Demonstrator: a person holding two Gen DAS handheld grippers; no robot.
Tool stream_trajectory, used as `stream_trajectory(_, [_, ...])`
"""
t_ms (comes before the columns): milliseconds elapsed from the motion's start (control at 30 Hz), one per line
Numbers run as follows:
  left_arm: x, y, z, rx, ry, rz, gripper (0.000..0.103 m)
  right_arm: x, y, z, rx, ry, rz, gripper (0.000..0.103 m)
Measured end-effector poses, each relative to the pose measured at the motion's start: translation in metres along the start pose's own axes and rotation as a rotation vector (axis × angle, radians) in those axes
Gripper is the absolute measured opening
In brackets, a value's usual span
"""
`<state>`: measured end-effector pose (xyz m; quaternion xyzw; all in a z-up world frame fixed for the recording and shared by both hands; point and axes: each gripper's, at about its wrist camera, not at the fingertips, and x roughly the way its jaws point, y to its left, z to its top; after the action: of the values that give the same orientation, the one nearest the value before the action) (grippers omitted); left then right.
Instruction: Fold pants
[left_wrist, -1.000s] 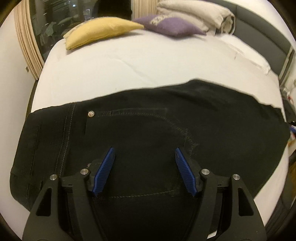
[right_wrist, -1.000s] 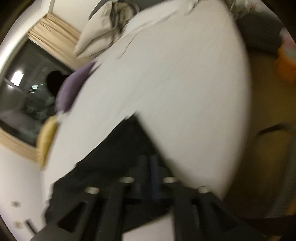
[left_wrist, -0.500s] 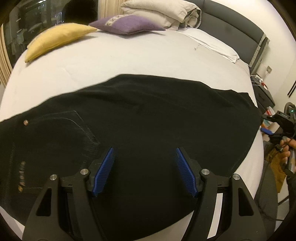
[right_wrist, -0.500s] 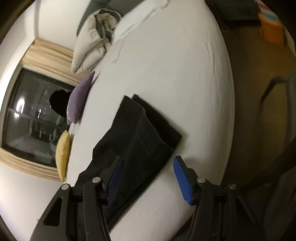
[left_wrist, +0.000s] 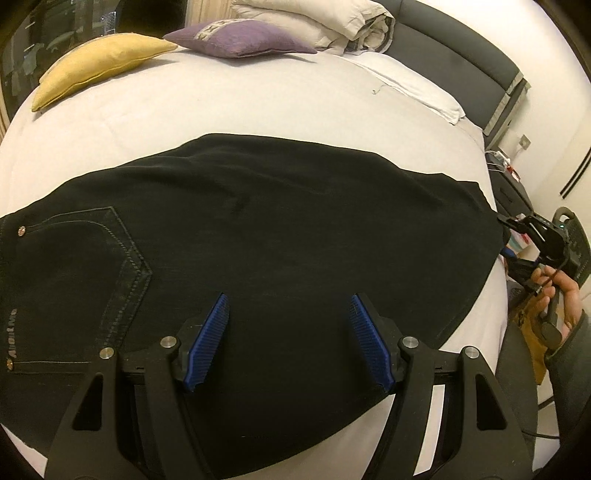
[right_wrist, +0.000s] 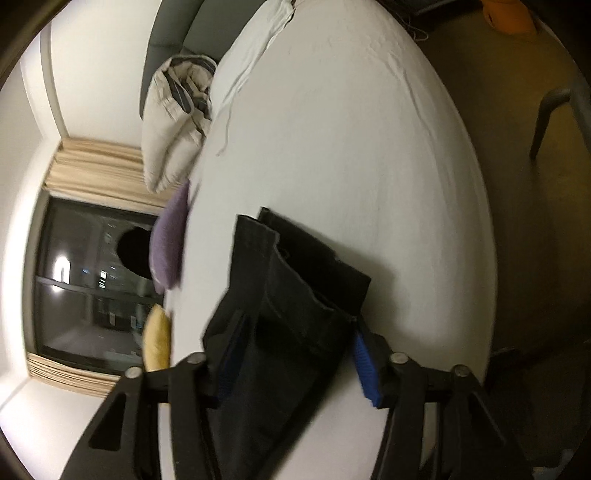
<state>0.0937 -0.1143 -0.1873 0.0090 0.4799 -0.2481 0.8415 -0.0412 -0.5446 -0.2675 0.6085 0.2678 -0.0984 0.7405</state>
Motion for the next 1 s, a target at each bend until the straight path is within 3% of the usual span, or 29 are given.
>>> stream_trajectory(100, [0.003,-0.005,0.0,0.007,0.002,-0.009,0.067,0.0,-0.011,0.004,0.073,-0.005,0.054,0.036])
stream_trajectory(367, [0.008,-0.012,0.003,0.007,0.016,-0.035,0.067,-0.008,-0.034,0.007,0.204,-0.035,0.192,0.03])
stream_trajectory(500, [0.015,-0.021,0.009,0.008,0.024,-0.052,0.067,-0.012,-0.034,0.009,0.19,-0.041,0.212,0.021])
stream_trajectory(667, [0.02,-0.036,0.016,0.028,0.029,-0.074,0.067,-0.011,-0.038,0.01,0.23,-0.036,0.262,0.02])
stream_trajectory(800, [0.023,-0.044,0.018,0.044,0.039,-0.086,0.067,-0.013,-0.036,0.009,0.208,-0.041,0.273,0.017])
stream_trajectory(1000, [0.033,-0.049,0.023,0.023,0.05,-0.101,0.067,-0.02,-0.021,0.009,0.117,-0.061,0.207,0.015])
